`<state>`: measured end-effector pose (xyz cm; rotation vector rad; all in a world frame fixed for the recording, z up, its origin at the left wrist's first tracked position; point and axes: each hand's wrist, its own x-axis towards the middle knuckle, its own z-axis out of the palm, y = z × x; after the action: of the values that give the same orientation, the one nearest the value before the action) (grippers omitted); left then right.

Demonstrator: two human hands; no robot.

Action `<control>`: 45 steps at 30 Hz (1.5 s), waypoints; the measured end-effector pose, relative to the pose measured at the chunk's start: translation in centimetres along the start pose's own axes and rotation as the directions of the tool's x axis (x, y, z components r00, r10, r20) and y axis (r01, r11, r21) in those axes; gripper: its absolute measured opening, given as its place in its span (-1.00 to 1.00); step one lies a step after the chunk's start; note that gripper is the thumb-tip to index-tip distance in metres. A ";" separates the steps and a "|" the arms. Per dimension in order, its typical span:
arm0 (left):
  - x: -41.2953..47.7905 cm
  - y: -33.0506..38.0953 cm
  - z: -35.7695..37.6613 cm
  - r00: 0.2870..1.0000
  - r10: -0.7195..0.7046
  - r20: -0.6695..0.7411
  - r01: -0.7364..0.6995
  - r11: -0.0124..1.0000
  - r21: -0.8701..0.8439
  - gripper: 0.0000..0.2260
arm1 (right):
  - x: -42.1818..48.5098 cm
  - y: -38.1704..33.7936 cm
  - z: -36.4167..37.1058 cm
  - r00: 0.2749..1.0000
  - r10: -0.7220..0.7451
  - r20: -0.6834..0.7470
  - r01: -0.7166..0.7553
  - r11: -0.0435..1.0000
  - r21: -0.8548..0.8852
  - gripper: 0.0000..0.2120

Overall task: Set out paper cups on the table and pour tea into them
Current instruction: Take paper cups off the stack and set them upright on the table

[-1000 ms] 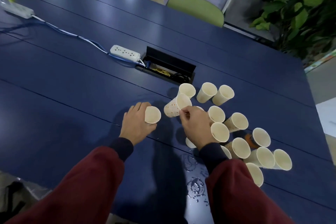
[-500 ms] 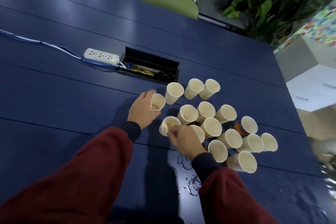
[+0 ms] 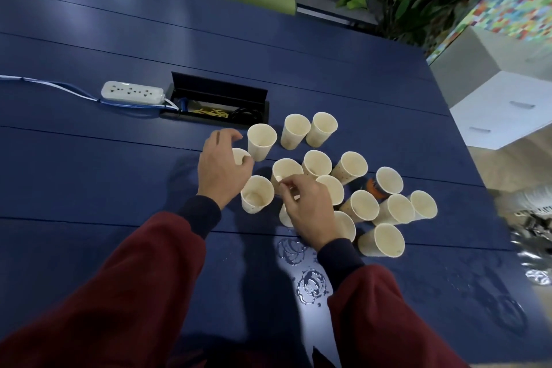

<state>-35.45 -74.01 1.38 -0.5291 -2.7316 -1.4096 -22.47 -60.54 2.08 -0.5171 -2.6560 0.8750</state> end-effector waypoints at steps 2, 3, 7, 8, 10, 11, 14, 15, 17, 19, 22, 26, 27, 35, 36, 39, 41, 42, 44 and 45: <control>-0.6 1.3 0.8 0.997 0.066 0.041 -0.067 0.998 0.014 -0.75 | 0.0 0.9 -0.9 1.000 0.000 -0.023 0.000 1.000 -0.005 -0.90; -0.9 1.9 1.3 0.993 0.098 0.067 -0.099 0.995 0.016 -0.79 | 0.0 1.3 -1.3 1.000 -0.001 -0.032 0.001 1.000 -0.010 -0.90; -2.2 4.6 4.1 0.972 0.154 0.177 -0.159 0.987 0.010 -0.87 | -0.5 3.8 -4.0 0.996 -0.022 -0.081 0.021 1.000 -0.012 -0.90; -2.7 5.6 5.1 0.968 0.152 0.201 -0.161 0.987 0.029 -0.88 | -0.7 4.9 -5.0 0.996 -0.020 -0.085 0.019 1.000 -0.013 -0.90; -3.6 7.4 7.1 0.963 0.147 0.225 -0.164 0.985 0.060 -0.91 | -1.2 7.2 -6.8 0.996 -0.015 -0.083 0.014 1.000 -0.014 -0.89; -4.1 8.5 8.3 0.962 0.149 0.229 -0.169 0.983 0.070 -0.92 | -1.6 8.6 -8.0 0.996 -0.010 -0.084 0.010 1.000 -0.008 -0.89; -5.5 11.9 11.8 0.956 0.167 0.242 -0.186 0.981 0.061 -0.91 | -2.6 12.5 -11.6 0.994 0.014 -0.107 -0.011 1.000 0.022 -0.88; -6.0 13.1 13.0 0.956 0.175 0.237 -0.192 0.980 0.050 -0.92 | -3.0 13.7 -12.7 0.993 0.028 -0.115 -0.025 0.999 0.030 -0.89; -7.0 15.6 15.4 0.950 0.208 0.231 -0.220 0.975 0.026 -0.94 | -3.6 16.0 -15.0 0.989 0.058 -0.136 -0.052 0.997 0.053 -0.89; -8.1 17.7 17.7 0.936 0.225 0.271 -0.234 0.972 0.002 -0.94 | -4.4 18.1 -17.1 0.983 0.098 -0.154 -0.089 0.994 0.061 -0.89; -9.3 20.3 20.6 0.907 0.222 0.358 -0.231 0.973 -0.019 -0.91 | -5.8 20.9 -19.9 0.964 0.161 -0.213 -0.142 0.985 0.100 -0.91; -9.7 22.8 23.4 0.880 0.267 0.393 -0.268 0.962 -0.052 -0.85 | -7.2 23.6 -22.5 0.936 0.206 -0.284 -0.195 0.978 0.068 -0.91; -9.8 23.5 24.0 0.865 0.279 0.416 -0.283 0.958 -0.055 -0.85 | -7.7 24.2 -23.0 0.931 0.218 -0.293 -0.211 0.976 0.057 -0.89; -11.1 28.5 29.9 0.733 0.398 0.551 -0.428 0.900 -0.080 -0.88 | -11.9 29.2 -28.2 0.840 0.364 -0.403 -0.373 0.926 0.061 -0.83; -11.1 29.3 30.7 0.734 0.393 0.554 -0.424 0.902 -0.078 -0.89 | -12.2 29.9 -28.9 0.834 0.373 -0.406 -0.383 0.922 0.061 -0.82; -11.5 31.8 33.9 0.731 0.383 0.565 -0.404 0.910 -0.095 -0.90 | -12.6 32.9 -31.4 0.821 0.403 -0.406 -0.417 0.907 0.056 -0.82; -12.0 33.8 36.6 0.716 0.391 0.577 -0.410 0.906 -0.106 -0.88 | -12.6 35.2 -33.1 0.810 0.415 -0.414 -0.430 0.901 0.063 -0.83; -12.3 35.0 38.3 0.712 0.387 0.585 -0.410 0.907 -0.102 -0.87 | -12.4 36.9 -34.2 0.806 0.418 -0.419 -0.431 0.900 0.067 -0.83; -12.7 37.1 41.2 0.707 0.381 0.596 -0.408 0.908 -0.097 -0.87 | -11.9 39.6 -35.8 0.805 0.415 -0.423 -0.426 0.902 0.075 -0.83; -12.9 38.2 43.1 0.710 0.375 0.596 -0.400 0.911 -0.096 -0.87 | -11.6 41.5 -36.8 0.807 0.421 -0.415 -0.426 0.901 0.086 -0.83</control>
<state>-5.77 -23.03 3.73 -1.7093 -2.7801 -1.2158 11.97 -15.64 3.00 -1.1933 -2.1726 0.7479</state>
